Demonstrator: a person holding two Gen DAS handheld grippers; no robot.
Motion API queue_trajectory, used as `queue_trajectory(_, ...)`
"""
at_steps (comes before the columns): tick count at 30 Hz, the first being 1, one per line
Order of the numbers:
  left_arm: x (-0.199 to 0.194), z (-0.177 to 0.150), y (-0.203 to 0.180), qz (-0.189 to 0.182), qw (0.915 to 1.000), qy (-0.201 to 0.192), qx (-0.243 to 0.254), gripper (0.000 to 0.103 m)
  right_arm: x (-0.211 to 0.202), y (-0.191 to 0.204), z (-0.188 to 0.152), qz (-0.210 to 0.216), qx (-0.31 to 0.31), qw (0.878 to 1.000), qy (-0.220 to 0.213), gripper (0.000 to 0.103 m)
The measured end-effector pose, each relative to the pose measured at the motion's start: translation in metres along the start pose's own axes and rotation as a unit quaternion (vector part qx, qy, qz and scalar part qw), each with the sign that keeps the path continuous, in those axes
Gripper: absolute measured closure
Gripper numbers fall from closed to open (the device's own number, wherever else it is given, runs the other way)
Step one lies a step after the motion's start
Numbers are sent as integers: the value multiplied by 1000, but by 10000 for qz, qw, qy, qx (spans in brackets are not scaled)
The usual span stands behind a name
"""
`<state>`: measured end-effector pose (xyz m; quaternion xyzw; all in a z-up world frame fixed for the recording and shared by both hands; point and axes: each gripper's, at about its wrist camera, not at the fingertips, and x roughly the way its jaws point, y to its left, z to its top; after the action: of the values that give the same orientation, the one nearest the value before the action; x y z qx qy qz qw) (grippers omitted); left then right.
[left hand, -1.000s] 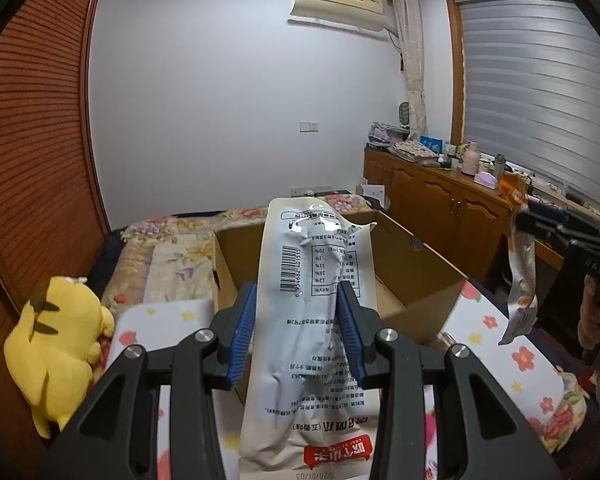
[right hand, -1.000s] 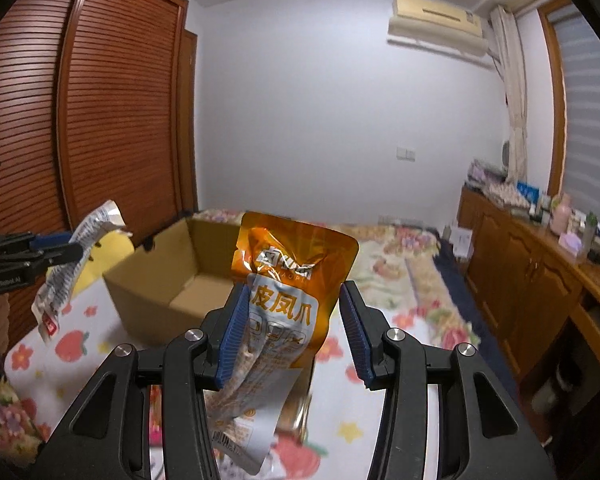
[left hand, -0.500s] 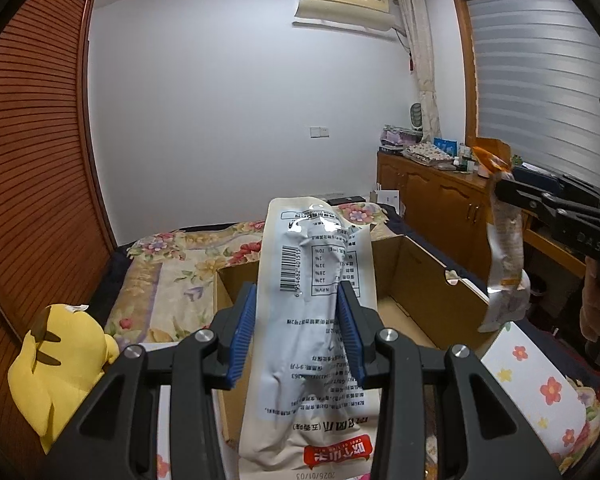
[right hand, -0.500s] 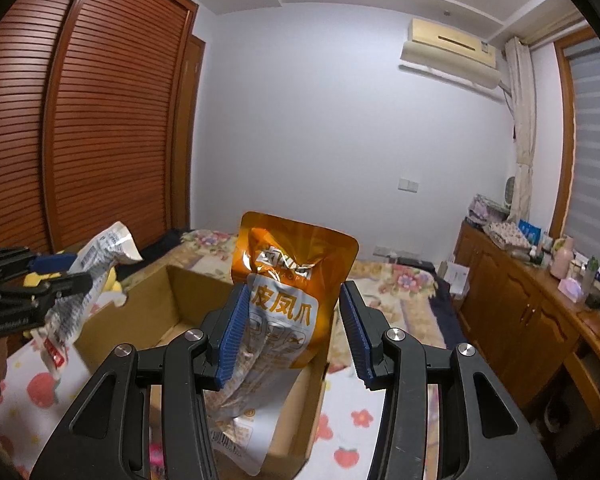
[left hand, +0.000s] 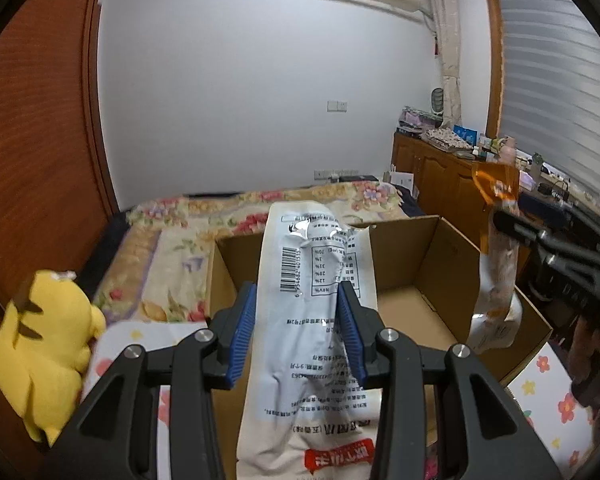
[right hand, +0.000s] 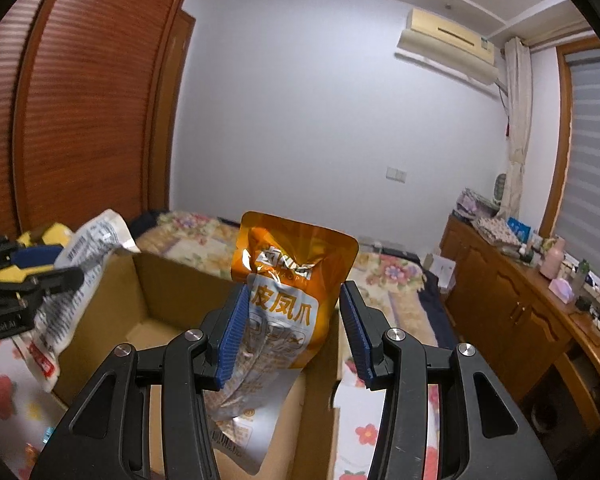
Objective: Organize snacks
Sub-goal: 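Carry both pouches over the cardboard box and release them inside, then withdraw both open tools from the box back toward the remaining snacks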
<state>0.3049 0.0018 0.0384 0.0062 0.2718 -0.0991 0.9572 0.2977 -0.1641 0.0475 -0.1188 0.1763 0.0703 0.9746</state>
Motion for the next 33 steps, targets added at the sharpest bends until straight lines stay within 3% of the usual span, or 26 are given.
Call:
queue_trajectory(13, 13, -21, 0, 61, 9995, 291, 87, 62, 29, 24, -36, 298, -223, 9971, 665, 55)
queue_trajectory(16, 10, -19, 1, 43, 9997, 236, 109, 53, 32, 29, -41, 381, -275, 9954, 836, 54)
queue_trajectory(23, -9, -23, 2, -6, 9997, 97, 218, 47, 35, 33, -52, 665, -193, 9914, 1114, 53)
queue_trajectory(27, -23, -31, 0, -149, 9996, 9, 222, 42, 29, 29, -51, 818, -64, 9911, 1052, 40)
queue_trajectory(30, -34, -37, -3, -200, 9995, -70, 228, 27, 19, 25, -48, 913, 77, 9911, 962, 40)
queue_trajectory(33, -46, -46, -6, -292, 9990, -179, 284, 24, -1, 19, -48, 1037, 209, 9910, 820, 40)
